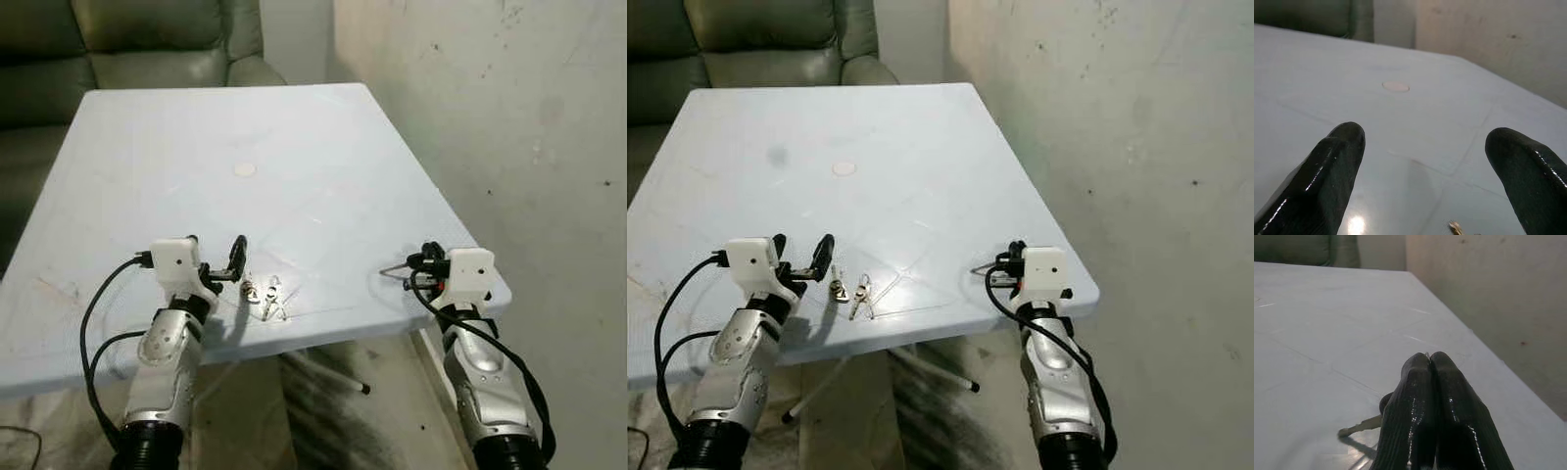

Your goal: Hang keys on a hook

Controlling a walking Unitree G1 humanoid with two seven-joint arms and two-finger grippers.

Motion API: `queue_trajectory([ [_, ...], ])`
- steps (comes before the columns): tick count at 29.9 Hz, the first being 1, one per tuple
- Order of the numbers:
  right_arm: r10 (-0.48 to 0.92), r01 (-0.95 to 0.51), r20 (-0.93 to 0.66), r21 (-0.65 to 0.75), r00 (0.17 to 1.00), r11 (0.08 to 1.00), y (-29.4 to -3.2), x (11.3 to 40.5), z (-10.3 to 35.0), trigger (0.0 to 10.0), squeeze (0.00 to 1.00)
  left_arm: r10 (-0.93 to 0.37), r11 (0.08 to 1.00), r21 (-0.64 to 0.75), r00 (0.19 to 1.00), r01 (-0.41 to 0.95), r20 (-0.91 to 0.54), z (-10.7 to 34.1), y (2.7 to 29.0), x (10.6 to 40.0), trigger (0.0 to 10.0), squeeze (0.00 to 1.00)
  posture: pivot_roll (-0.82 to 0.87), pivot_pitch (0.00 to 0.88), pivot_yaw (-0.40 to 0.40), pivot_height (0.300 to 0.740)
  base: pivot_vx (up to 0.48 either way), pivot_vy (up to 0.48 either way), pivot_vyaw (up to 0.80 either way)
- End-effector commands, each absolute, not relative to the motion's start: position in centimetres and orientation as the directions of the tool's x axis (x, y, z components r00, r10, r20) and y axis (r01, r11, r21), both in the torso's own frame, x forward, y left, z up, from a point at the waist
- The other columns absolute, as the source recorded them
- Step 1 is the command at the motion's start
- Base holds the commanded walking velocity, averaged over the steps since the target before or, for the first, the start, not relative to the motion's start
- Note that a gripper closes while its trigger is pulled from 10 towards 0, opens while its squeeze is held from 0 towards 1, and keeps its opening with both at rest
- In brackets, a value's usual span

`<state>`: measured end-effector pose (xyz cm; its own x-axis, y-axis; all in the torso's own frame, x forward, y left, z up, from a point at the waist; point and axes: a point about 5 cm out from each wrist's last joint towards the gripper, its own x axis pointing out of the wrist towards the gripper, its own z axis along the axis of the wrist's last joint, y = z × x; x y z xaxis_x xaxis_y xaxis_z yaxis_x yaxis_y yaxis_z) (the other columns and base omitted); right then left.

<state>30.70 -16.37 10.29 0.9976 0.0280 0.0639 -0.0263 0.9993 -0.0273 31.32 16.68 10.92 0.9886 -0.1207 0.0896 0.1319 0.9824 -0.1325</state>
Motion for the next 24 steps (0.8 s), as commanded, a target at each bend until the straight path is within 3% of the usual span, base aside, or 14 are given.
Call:
queue_trajectory([
  [1, 0.031, -0.029, 0.069, -0.027, 0.997, 0.999, -16.04, 30.64, 10.51, 10.0, 0.0, -0.114, 0.987, -0.107, 0.99, 0.123, 0.086, 10.89, 16.91, 31.39, 10.0, 0.0, 0.0, 0.034, -0.01, 0.74, 0.0, 0.0, -0.77],
  [24, 0.027, -0.024, 0.065, -0.041, 0.998, 0.999, -16.28, 30.48, 10.51, 10.0, 0.0, -0.115, 0.986, -0.111, 0.991, 0.122, 0.072, 10.58, 16.69, 31.36, 10.0, 0.0, 0.0, 0.04, -0.012, 0.74, 0.0, 0.0, -0.77],
])
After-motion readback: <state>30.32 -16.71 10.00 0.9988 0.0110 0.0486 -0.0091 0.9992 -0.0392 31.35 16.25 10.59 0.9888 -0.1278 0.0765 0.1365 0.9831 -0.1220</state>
